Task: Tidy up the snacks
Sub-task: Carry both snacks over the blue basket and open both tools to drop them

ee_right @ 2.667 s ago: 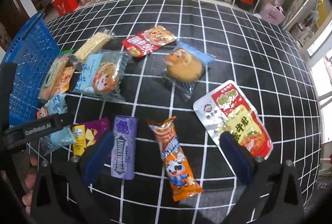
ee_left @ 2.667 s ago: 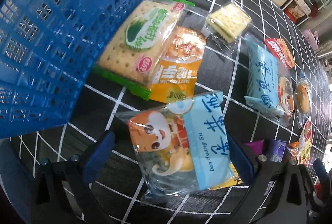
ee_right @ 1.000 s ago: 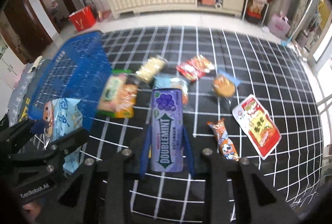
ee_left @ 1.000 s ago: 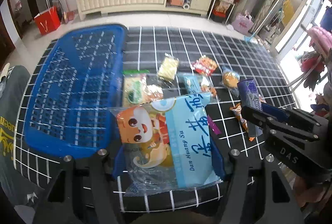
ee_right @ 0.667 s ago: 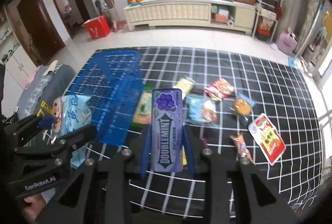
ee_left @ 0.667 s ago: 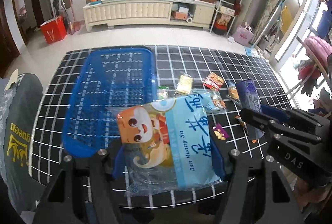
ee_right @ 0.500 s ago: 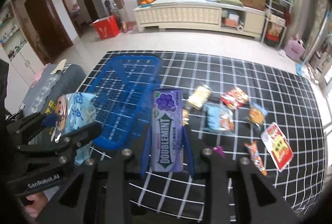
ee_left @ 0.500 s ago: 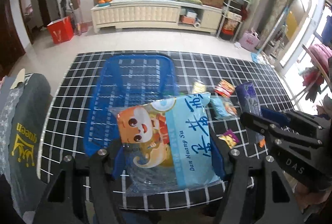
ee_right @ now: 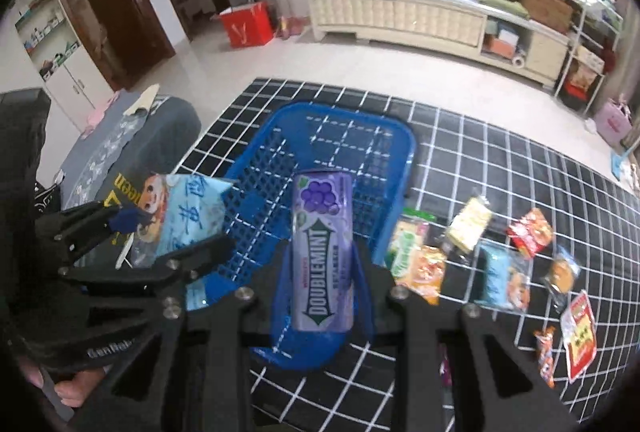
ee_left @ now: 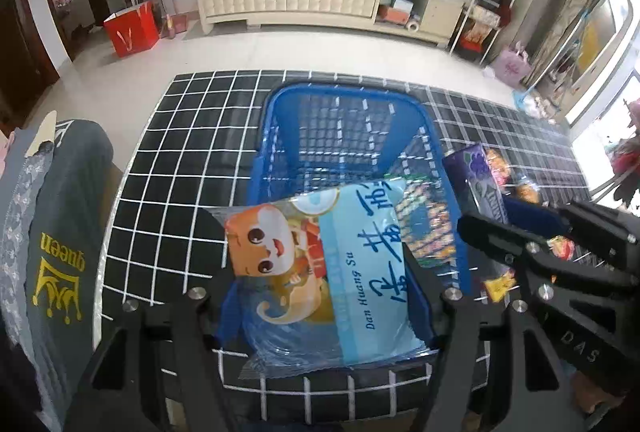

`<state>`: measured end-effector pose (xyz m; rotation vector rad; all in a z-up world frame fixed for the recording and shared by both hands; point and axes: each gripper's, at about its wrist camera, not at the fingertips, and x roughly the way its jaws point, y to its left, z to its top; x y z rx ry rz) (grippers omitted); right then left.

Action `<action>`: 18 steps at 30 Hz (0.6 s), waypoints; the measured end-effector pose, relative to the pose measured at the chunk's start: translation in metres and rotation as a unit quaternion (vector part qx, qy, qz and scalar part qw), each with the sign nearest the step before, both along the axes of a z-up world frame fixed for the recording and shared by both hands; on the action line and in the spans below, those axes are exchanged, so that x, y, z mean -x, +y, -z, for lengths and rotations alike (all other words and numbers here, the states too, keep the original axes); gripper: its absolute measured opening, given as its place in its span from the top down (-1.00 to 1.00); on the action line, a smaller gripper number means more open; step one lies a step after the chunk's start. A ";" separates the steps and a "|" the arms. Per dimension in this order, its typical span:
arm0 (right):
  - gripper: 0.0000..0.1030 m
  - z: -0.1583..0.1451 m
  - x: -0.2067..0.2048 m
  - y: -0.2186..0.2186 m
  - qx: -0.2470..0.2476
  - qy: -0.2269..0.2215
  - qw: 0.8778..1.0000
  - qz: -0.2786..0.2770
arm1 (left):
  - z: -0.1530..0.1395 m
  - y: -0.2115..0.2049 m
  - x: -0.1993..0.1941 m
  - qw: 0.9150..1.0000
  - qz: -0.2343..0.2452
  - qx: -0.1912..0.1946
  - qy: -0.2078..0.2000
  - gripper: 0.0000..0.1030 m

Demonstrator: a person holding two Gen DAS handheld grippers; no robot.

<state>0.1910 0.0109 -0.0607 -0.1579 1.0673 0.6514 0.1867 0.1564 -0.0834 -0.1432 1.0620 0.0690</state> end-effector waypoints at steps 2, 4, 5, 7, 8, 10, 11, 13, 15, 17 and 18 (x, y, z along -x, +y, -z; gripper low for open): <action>0.34 0.012 -0.009 0.005 0.012 0.009 1.000 -0.002 | 0.014 0.008 -0.009 1.000 -0.003 0.019 0.020 -0.25; 0.34 0.021 -0.016 0.007 0.012 0.022 1.000 -0.009 | 0.024 0.013 -0.015 0.999 0.001 0.032 0.032 -0.25; 0.34 0.024 -0.018 0.009 0.018 0.026 0.999 -0.012 | 0.028 0.013 -0.018 0.999 0.004 0.033 0.035 -0.25; 0.34 0.028 -0.018 0.014 0.034 0.023 0.999 -0.018 | 0.035 0.011 -0.022 0.999 0.009 0.030 0.041 -0.25; 0.34 0.031 -0.019 0.017 0.044 0.021 0.999 -0.021 | 0.037 0.011 -0.024 0.999 0.010 0.028 0.043 -0.25; 0.34 0.036 -0.021 0.021 0.053 0.024 0.998 -0.023 | 0.038 0.006 -0.027 0.999 0.014 0.017 0.043 -0.25; 0.34 0.039 -0.023 0.021 0.054 0.027 0.998 -0.022 | 0.037 0.003 -0.027 0.999 0.018 0.013 0.043 -0.25; 0.34 0.041 -0.025 0.022 0.055 0.035 0.998 -0.024 | 0.037 0.003 -0.029 0.999 0.023 0.007 0.041 -0.26; 0.34 0.042 -0.025 0.024 0.060 0.034 0.997 -0.028 | 0.037 0.002 -0.029 0.999 0.024 0.006 0.042 -0.27; 0.34 0.043 -0.026 0.025 0.062 0.034 0.997 -0.031 | 0.038 0.003 -0.029 0.999 0.023 0.009 0.044 -0.27; 0.34 0.044 -0.026 0.025 0.061 0.037 0.997 -0.031 | 0.038 0.003 -0.029 0.999 0.024 0.008 0.043 -0.27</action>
